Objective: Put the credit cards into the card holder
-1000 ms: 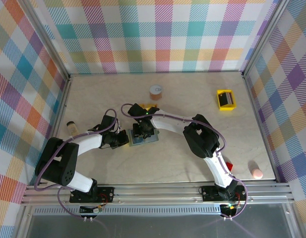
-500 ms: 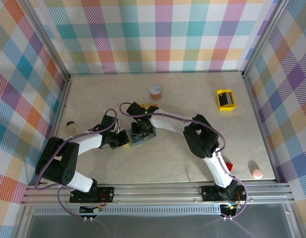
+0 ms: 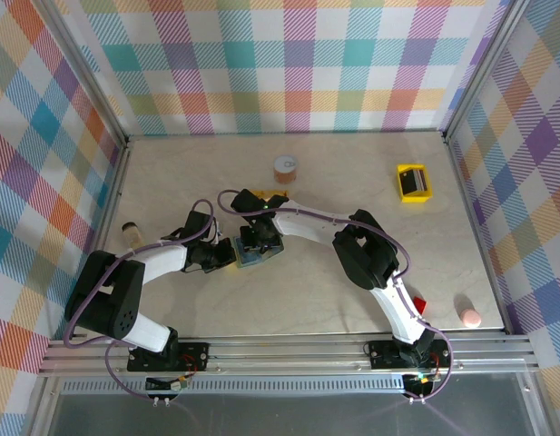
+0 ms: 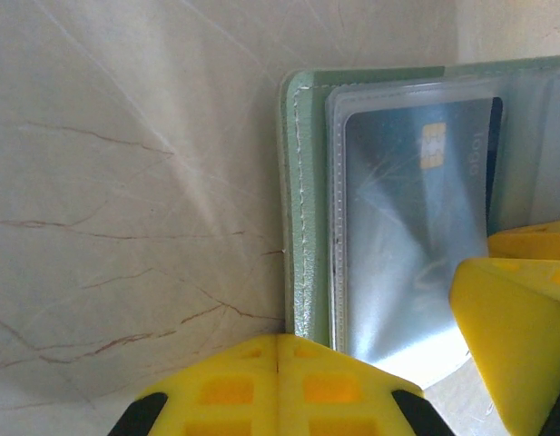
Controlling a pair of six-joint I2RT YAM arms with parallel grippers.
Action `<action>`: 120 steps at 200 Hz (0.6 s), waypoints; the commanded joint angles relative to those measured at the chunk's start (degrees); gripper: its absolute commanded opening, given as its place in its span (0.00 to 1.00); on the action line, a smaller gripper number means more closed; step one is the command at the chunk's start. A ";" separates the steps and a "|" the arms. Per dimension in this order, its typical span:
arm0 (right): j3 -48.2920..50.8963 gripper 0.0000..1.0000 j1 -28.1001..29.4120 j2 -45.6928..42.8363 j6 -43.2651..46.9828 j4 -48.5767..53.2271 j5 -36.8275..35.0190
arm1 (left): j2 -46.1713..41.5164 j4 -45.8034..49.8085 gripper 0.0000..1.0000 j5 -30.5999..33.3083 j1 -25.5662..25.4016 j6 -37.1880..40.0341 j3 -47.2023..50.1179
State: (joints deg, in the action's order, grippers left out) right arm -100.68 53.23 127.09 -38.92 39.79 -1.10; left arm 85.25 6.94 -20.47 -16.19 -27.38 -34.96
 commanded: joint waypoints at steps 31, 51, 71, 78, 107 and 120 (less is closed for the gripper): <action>-2.32 0.28 1.52 1.64 1.04 0.64 2.79 | 0.53 -0.61 0.05 -0.62 0.53 1.18 0.40; -2.17 0.30 1.52 1.26 0.88 0.91 2.29 | 0.19 -0.43 0.05 -0.54 0.54 1.23 0.42; -1.89 0.33 1.48 0.04 0.72 0.95 1.90 | -0.17 -0.68 0.05 -0.34 0.54 1.36 0.68; -1.76 0.34 1.52 -0.32 0.74 0.96 1.82 | -0.10 -0.83 0.05 -0.44 0.52 1.42 0.68; -1.66 0.38 1.51 -1.69 0.51 1.33 1.36 | 0.53 -1.05 0.06 -0.98 0.54 1.19 0.33; -1.46 0.40 1.51 -2.43 0.60 1.86 0.61 | 0.16 -0.98 0.06 -0.93 0.53 1.01 0.33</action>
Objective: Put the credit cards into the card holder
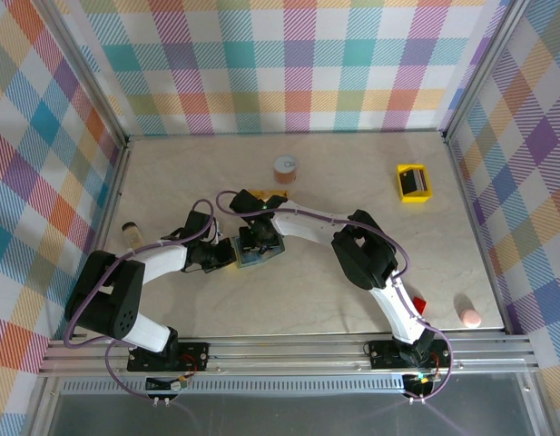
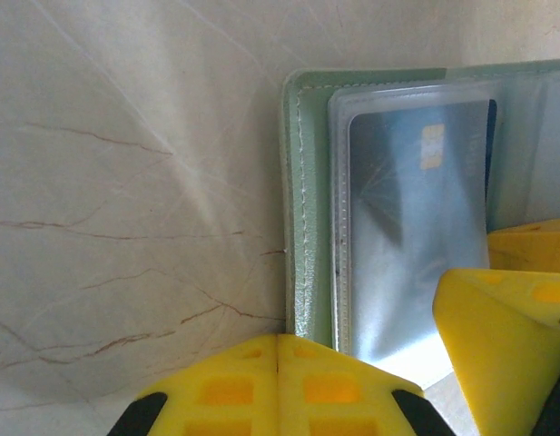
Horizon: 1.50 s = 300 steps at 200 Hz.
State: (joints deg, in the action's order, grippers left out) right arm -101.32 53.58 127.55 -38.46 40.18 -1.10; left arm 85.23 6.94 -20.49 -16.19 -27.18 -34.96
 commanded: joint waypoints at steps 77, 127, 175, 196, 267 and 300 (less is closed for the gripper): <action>6.74 0.48 0.67 -9.70 0.18 -0.28 -4.07 | -5.27 1.89 0.10 0.58 0.54 0.64 0.85; 7.18 0.55 -0.19 -8.82 3.45 2.10 -6.54 | -6.15 -1.61 0.11 -2.76 0.54 -0.78 2.04; 6.96 0.56 -1.70 -6.87 3.09 3.23 -6.98 | -6.00 -4.98 0.12 -4.82 0.49 -2.88 2.70; 8.12 0.57 -2.49 -7.28 3.01 2.51 -6.57 | -6.45 -5.16 0.12 -4.76 0.54 -2.95 2.87; 12.34 0.62 -5.39 -7.96 2.77 -1.39 -2.41 | -5.96 -6.80 0.12 -5.16 0.54 -3.75 3.28; 13.04 0.59 -5.77 -7.65 3.17 -2.54 -0.83 | -5.74 -7.27 0.12 -5.60 0.54 -4.01 3.18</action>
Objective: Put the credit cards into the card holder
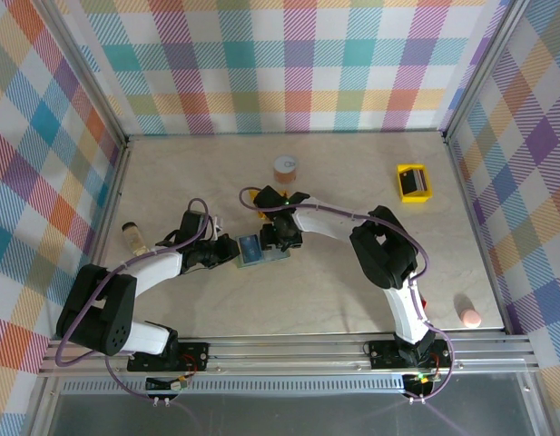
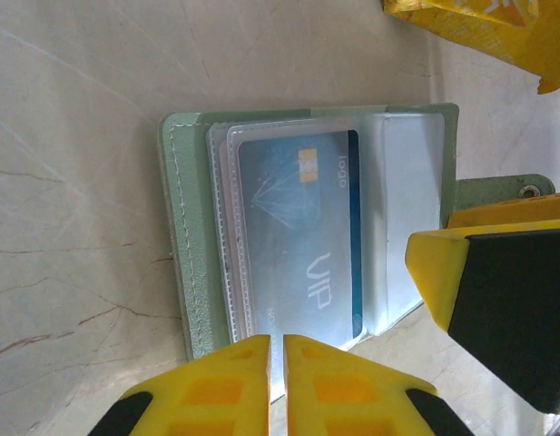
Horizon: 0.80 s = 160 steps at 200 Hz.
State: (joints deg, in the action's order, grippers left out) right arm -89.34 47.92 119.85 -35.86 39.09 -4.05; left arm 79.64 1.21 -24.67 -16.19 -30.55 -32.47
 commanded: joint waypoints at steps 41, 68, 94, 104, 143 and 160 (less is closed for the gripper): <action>2.14 0.57 -0.02 -2.36 0.78 -2.33 1.15 | 0.08 -1.85 0.12 -1.53 0.54 -0.74 0.65; 2.28 0.56 0.06 -2.73 1.16 -2.77 1.86 | 0.56 -2.40 0.12 -1.62 0.54 -0.99 0.74; 2.38 0.55 0.07 -2.54 1.37 -3.08 2.16 | 1.05 -2.94 0.12 -1.96 0.54 -1.18 0.65; 2.59 0.54 0.16 -2.60 1.58 -3.51 2.28 | 1.09 -2.97 0.12 -2.10 0.53 -1.18 0.56; 2.69 0.54 0.93 -3.68 1.86 -3.99 1.34 | 0.16 -2.83 0.12 -1.89 0.53 -1.18 0.65; 2.74 0.54 1.53 -4.24 2.02 -4.19 0.82 | 0.04 -2.89 0.12 -1.97 0.54 -1.27 0.67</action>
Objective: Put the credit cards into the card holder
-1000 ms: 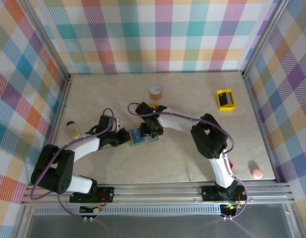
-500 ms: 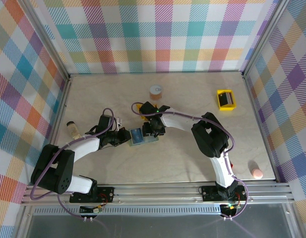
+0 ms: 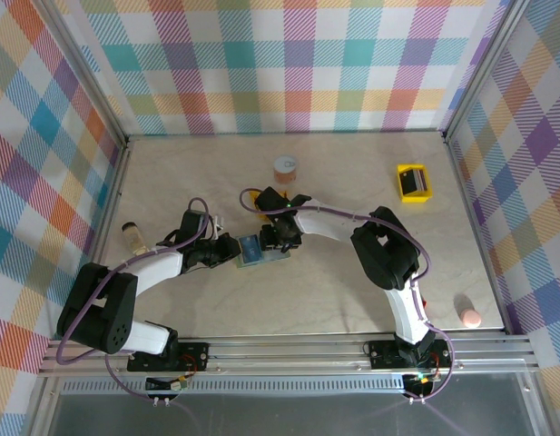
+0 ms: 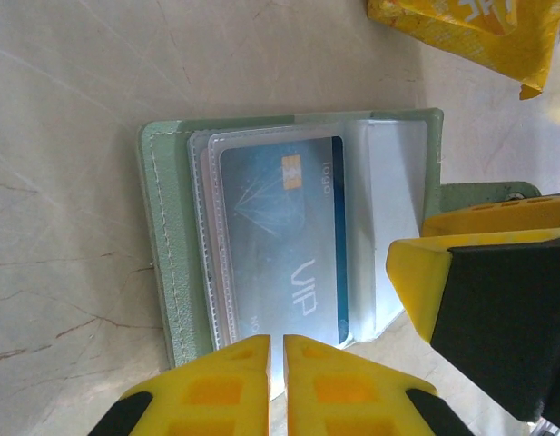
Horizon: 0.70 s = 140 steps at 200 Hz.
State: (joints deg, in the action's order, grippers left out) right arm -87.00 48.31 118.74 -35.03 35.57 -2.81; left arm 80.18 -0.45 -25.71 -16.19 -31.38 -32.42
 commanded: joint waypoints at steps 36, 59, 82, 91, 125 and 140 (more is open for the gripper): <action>0.18 0.54 1.39 -2.99 0.63 -0.67 -0.53 | -0.90 -1.39 0.12 -0.78 0.54 -0.59 0.87; 0.06 0.54 1.26 -2.46 0.68 -0.96 0.13 | -1.10 -1.60 0.12 -0.74 0.54 -0.60 1.14; -0.02 0.54 1.12 -1.95 0.45 -1.65 1.66 | -1.33 -1.95 0.12 -0.83 0.53 -0.79 1.32; -0.13 0.54 1.08 -2.06 0.45 -1.51 1.67 | -1.50 -1.89 0.12 -0.74 0.54 -0.79 1.39; 0.15 0.53 1.08 -3.18 0.70 -1.65 1.14 | -2.05 -1.88 0.12 -0.38 0.54 -0.79 1.64; -0.33 0.53 0.99 -2.78 0.99 -1.17 1.09 | -1.87 -1.90 0.12 -0.45 0.54 -0.80 1.58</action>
State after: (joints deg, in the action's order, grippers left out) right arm -86.98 49.36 117.80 -35.05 34.28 -2.31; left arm 79.44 -1.65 -25.89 -16.19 -31.99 -31.62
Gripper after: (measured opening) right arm 0.532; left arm 0.117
